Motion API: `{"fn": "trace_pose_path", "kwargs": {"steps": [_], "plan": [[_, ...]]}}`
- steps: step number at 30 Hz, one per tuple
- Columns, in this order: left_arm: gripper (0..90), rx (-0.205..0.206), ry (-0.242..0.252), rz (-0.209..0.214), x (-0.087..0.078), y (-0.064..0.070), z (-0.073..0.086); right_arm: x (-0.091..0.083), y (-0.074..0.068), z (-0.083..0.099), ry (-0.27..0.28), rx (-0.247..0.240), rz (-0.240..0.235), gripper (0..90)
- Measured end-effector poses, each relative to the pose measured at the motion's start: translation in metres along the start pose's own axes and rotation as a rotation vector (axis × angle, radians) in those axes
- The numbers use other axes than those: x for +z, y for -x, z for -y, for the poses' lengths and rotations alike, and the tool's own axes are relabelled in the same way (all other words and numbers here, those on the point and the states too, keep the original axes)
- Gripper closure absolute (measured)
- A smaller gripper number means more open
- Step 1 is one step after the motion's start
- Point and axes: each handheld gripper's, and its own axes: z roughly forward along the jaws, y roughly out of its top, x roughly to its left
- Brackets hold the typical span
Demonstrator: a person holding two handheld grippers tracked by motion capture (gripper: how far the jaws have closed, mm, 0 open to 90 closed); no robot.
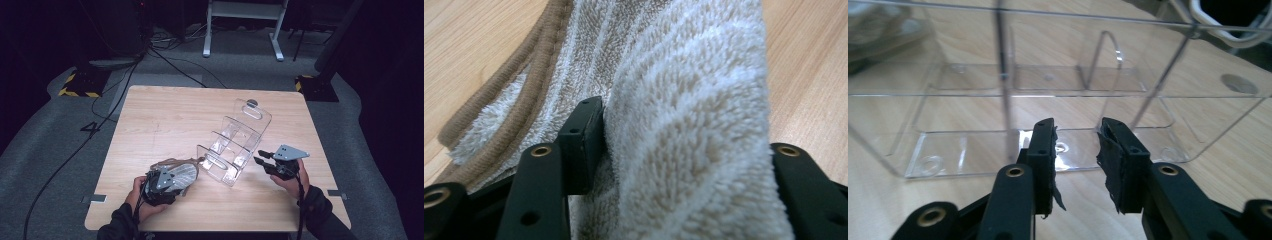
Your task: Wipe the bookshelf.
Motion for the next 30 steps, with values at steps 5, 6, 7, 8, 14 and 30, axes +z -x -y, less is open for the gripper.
{"fn": "trace_pose_path", "kwargs": {"steps": [5, 6, 7, 8, 14, 30], "plan": [[43.1, -0.006, 0.009, 0.010, 0.001, -0.001, 0.001, 0.016, 0.015, 0.003, -0.009, 0.061, 0.054, 70.7], [42.6, -0.007, 0.012, 0.009, 0.001, -0.001, 0.001, 0.017, 0.017, 0.003, -0.001, 0.079, 0.049, 70.7], [42.3, -0.005, 0.013, 0.010, 0.001, -0.001, 0.001, 0.019, 0.020, 0.004, 0.001, 0.093, 0.039, 69.9], [42.2, -0.005, 0.014, 0.011, 0.002, -0.001, 0.001, 0.022, 0.021, 0.004, -0.004, 0.087, 0.045, 69.3], [41.8, -0.002, 0.013, 0.014, 0.002, -0.002, 0.001, 0.029, 0.025, 0.001, 0.014, 0.094, 0.043, 78.0], [41.3, 0.008, 0.007, 0.002, 0.004, 0.002, -0.002, 0.037, 0.024, -0.004, 0.000, 0.090, 0.055, 85.2]]}}
